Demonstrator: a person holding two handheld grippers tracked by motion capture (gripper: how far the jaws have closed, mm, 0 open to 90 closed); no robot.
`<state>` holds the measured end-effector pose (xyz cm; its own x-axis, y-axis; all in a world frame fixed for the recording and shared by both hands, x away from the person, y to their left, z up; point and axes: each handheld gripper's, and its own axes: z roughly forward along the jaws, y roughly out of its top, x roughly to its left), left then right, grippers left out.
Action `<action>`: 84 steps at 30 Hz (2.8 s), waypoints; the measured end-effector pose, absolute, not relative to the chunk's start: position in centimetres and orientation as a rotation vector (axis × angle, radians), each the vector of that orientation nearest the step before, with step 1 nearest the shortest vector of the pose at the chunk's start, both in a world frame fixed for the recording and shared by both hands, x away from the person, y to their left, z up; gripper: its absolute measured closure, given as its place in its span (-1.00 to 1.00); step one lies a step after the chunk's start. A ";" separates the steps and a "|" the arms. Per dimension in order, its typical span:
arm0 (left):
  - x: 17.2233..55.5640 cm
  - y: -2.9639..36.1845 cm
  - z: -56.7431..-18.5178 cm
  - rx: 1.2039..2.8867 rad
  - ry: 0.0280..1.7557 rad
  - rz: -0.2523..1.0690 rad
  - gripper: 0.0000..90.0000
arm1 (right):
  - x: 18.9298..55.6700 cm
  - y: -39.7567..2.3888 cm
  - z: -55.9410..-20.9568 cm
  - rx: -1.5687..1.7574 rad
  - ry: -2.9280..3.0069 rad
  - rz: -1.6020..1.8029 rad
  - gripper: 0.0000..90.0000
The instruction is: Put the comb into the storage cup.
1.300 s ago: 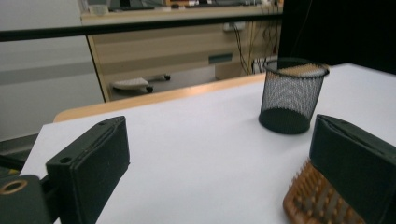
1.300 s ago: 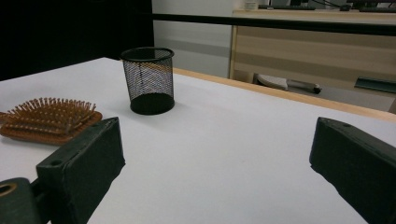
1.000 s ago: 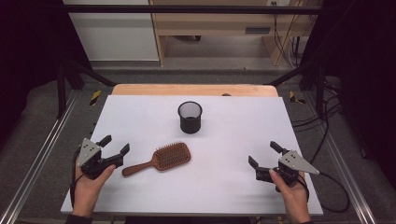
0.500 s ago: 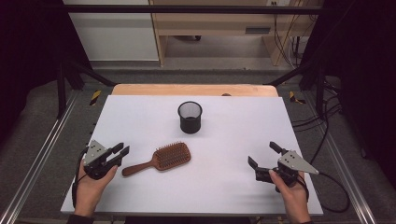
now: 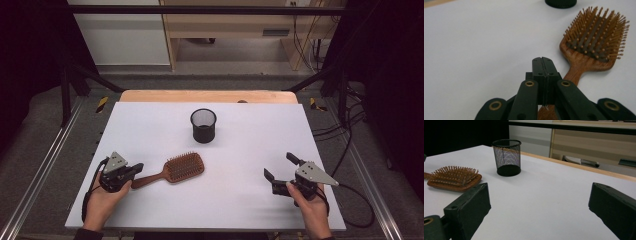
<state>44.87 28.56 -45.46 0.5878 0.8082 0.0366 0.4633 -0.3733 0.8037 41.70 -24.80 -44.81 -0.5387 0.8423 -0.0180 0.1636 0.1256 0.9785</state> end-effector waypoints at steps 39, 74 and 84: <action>44.4 26.3 -46.6 2.238 0.964 0.438 1.00 | 41.7 -24.7 -44.9 0.969 1.827 1.462 -0.91; 43.7 25.1 -46.2 2.262 0.923 0.388 1.00 | 41.7 -24.5 -44.9 0.964 1.846 1.462 -0.90; 44.3 23.2 -43.5 2.234 0.962 0.478 0.28 | 41.6 -24.2 -44.9 0.947 1.861 1.483 -0.90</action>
<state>44.28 23.17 -43.55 0.6643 0.7440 0.0716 0.5067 -0.5187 0.6887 41.61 -24.19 -44.91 -0.5851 0.8109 -0.0054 0.1761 0.1335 0.9753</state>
